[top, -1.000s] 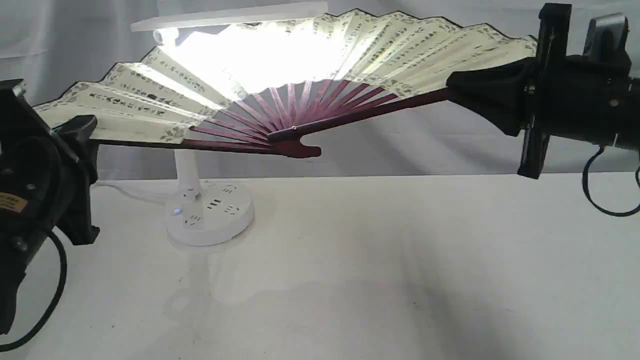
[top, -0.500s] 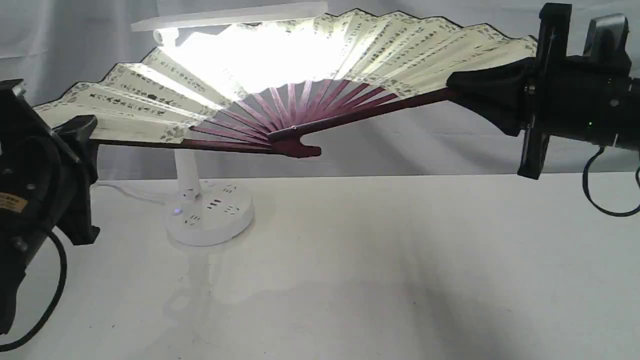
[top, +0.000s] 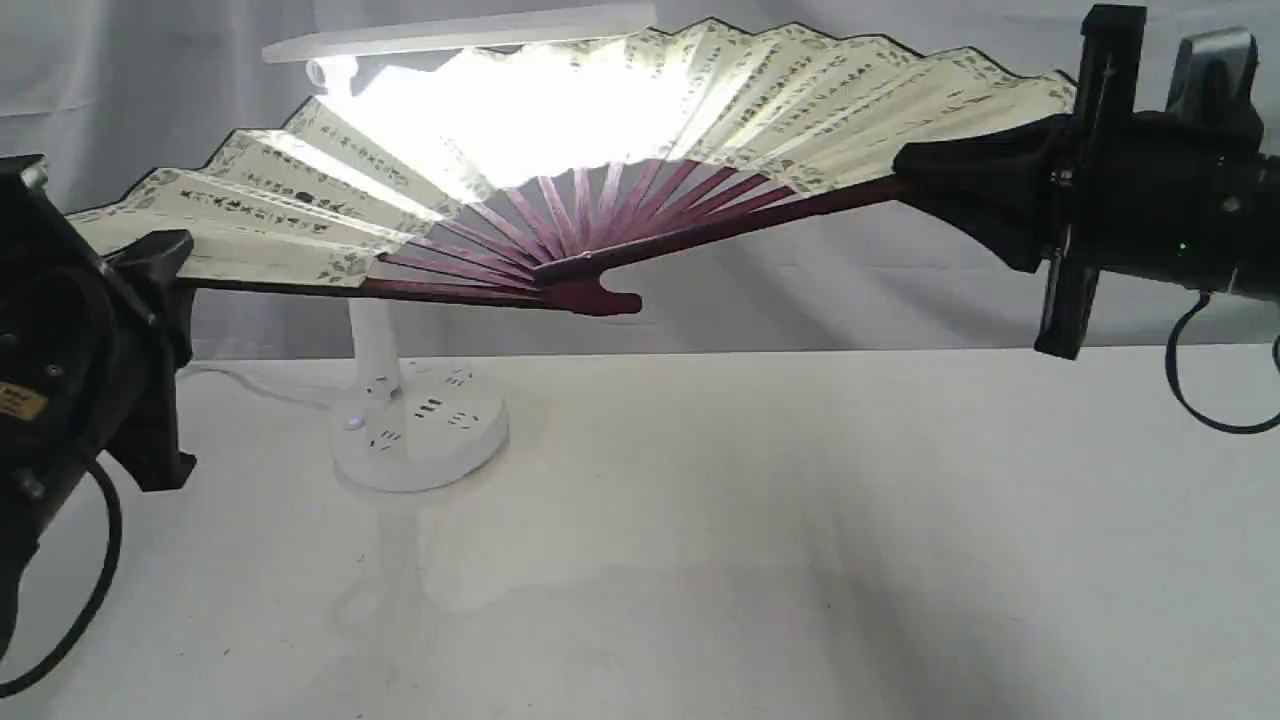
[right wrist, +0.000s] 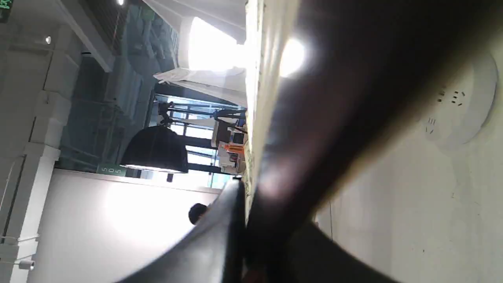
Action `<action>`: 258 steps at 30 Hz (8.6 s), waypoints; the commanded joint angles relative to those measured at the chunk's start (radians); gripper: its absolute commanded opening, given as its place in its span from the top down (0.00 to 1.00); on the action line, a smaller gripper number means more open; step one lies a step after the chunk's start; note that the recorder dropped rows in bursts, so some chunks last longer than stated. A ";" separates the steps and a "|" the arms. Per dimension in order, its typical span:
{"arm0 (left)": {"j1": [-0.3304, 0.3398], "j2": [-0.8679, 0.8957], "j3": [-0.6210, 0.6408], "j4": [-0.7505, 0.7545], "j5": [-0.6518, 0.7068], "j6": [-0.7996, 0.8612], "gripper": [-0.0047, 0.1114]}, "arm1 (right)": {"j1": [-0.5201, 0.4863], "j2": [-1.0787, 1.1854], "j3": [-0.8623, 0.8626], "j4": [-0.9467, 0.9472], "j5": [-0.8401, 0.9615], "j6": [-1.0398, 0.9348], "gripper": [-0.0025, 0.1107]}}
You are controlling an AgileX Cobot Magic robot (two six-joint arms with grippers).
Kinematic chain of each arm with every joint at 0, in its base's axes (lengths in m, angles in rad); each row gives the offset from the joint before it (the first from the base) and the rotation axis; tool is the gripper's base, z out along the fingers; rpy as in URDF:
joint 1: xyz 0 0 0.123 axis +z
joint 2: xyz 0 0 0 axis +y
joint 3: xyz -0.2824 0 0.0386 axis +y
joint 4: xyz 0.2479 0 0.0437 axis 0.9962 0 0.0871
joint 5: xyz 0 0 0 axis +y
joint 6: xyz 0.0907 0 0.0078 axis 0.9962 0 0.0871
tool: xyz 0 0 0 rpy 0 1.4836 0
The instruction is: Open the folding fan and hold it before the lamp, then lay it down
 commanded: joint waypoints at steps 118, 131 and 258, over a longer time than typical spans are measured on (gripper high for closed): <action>-0.079 0.580 -0.262 0.523 -0.030 -0.335 0.96 | -0.290 0.258 0.234 -0.115 -0.326 -0.240 0.98; -0.113 0.605 -0.294 0.480 -0.029 -0.380 0.96 | -0.459 0.278 0.234 -0.153 -0.311 -0.260 0.98; 0.265 0.011 -0.295 0.536 1.567 1.344 0.96 | 0.019 -0.005 0.036 -1.717 -0.200 0.523 0.83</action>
